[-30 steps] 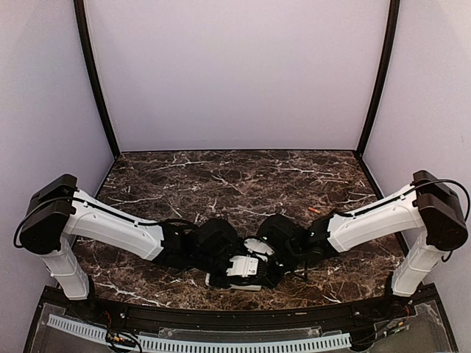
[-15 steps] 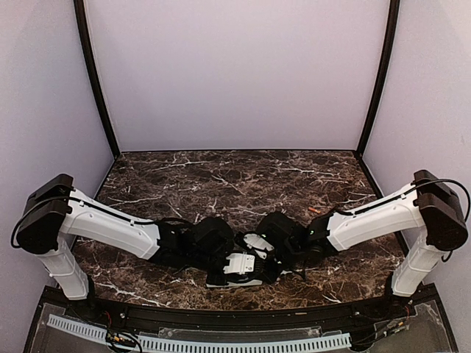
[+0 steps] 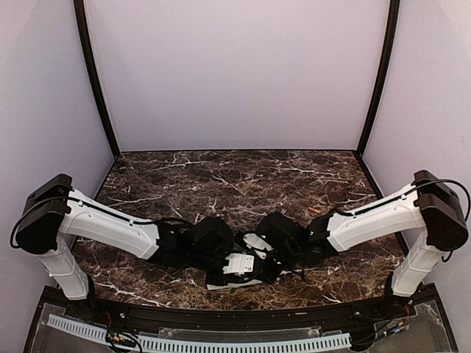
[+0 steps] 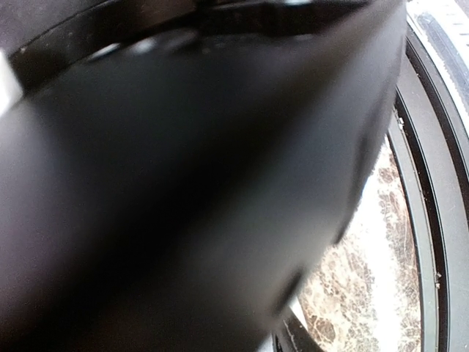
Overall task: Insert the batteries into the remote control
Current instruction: Place the battery in the battery compartment.
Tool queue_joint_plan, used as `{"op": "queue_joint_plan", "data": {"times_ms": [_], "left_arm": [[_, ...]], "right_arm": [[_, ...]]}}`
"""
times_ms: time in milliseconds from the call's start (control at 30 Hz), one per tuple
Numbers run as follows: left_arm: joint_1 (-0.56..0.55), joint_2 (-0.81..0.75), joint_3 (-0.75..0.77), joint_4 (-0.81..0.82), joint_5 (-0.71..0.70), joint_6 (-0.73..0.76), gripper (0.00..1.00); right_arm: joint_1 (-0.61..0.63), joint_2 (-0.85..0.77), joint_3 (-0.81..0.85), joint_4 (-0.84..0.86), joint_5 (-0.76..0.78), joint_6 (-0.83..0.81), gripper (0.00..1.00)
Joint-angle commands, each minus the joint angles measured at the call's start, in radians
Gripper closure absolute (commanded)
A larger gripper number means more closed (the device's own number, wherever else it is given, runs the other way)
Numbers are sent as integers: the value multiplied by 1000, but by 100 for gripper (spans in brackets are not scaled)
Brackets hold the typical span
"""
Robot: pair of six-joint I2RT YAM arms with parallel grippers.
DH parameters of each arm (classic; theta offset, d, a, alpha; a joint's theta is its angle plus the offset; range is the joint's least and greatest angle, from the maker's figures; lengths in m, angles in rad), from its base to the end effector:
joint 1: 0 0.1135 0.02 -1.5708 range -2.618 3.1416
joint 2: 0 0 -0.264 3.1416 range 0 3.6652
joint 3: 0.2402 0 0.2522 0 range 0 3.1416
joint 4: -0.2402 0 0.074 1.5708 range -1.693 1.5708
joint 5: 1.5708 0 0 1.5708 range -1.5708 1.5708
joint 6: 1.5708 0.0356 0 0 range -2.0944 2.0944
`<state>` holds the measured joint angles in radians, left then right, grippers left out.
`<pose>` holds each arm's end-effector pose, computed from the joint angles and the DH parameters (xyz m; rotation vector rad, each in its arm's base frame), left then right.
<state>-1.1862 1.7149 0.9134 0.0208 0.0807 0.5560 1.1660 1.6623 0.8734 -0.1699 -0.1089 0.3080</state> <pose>0.1284 -0.3248 0.1635 1.8498 1.5047 -0.3996 0.1233 0.2976 0.1553 -1.1563 2.4171 0.6769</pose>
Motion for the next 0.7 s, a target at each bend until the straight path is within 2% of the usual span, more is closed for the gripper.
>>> {"op": "queue_joint_plan", "data": {"times_ms": [0, 133, 300, 367, 667], "left_arm": [[13, 1, -39, -146, -47, -14, 61], [13, -11, -30, -168, -44, -21, 55], [13, -35, -9, -227, -27, -46, 33], [13, -49, -9, -246, -25, -56, 29], [13, -67, -34, -310, -49, -53, 24]], "right_arm": [[21, -21, 47, 84, -2, -3, 78], [21, -17, 51, 83, -2, -10, 77], [22, -25, 51, 82, -5, -16, 77], [22, -31, 49, 83, -7, -20, 77], [22, -41, 45, 95, -38, -46, 73]]}}
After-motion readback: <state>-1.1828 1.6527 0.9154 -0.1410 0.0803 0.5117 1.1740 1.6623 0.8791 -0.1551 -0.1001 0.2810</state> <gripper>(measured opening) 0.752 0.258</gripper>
